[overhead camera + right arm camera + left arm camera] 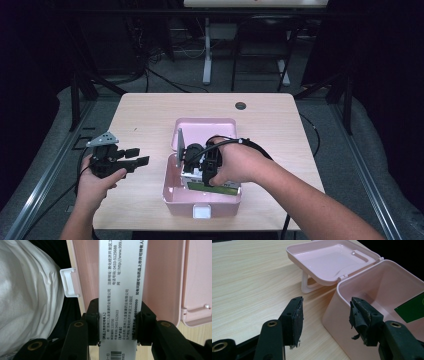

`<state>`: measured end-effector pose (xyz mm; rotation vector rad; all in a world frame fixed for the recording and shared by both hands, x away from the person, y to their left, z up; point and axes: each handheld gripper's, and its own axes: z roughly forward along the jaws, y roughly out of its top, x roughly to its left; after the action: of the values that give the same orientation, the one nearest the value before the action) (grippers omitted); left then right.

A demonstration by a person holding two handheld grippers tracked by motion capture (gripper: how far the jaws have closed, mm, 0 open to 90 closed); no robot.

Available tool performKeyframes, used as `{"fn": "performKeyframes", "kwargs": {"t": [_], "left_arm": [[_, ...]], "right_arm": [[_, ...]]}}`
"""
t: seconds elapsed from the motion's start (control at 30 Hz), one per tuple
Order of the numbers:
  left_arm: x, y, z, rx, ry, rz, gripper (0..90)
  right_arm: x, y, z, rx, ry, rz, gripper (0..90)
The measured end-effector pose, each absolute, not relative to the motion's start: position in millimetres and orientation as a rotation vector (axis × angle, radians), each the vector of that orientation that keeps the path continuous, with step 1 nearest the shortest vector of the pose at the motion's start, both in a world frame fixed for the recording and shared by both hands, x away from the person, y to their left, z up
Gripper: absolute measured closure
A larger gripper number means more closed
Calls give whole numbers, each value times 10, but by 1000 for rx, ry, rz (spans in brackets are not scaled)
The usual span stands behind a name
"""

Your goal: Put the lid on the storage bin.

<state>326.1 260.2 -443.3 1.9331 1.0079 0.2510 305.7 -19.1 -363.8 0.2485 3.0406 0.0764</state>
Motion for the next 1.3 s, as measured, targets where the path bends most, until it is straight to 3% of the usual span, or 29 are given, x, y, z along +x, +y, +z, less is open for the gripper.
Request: {"fn": "performKeyframes", "kwargs": {"t": [1.3], "left_arm": [[3280,2571,-4456,1949,1008,244,444]], "right_arm": [[3125,-273,-4161,195,3122,56,617]]}}
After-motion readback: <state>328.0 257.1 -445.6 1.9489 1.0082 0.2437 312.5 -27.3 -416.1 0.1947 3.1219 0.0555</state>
